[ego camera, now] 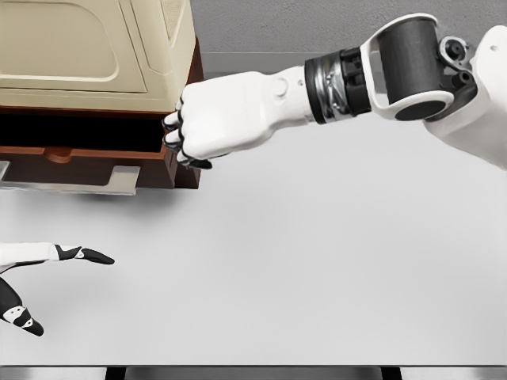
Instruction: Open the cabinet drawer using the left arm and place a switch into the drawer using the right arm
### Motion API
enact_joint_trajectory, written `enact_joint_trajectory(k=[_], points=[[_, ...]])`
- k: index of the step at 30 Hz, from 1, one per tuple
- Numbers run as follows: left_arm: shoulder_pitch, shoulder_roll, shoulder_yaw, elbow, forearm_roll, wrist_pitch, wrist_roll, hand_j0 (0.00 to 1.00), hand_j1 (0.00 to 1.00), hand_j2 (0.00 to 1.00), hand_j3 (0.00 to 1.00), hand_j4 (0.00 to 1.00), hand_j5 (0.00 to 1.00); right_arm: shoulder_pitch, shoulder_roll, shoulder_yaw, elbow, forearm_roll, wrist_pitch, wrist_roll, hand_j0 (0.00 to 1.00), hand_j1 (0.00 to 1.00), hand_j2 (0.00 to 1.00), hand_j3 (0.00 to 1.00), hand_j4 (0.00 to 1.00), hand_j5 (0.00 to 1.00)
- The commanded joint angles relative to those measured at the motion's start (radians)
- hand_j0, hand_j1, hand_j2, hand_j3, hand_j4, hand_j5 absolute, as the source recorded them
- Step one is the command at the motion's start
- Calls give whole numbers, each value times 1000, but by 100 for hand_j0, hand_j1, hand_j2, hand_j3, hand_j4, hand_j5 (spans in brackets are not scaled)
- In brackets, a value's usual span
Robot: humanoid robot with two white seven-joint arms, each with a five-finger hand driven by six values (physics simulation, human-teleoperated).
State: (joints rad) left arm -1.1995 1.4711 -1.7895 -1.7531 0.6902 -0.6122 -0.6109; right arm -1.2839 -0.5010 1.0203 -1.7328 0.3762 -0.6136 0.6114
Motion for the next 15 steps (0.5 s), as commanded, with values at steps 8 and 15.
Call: enact_joint_trajectory(k=[8,15], points=[[0,-3,1,0,3,1,0,100,100,100,100,100,100,-26,79,-8,53,-3,3,-1,28,28,28,28,28,28],[0,-3,1,0,2,1,0,100,100,100,100,100,100,-48,148,-8,127,-2,3,-1,28,28,28,28,28,28]])
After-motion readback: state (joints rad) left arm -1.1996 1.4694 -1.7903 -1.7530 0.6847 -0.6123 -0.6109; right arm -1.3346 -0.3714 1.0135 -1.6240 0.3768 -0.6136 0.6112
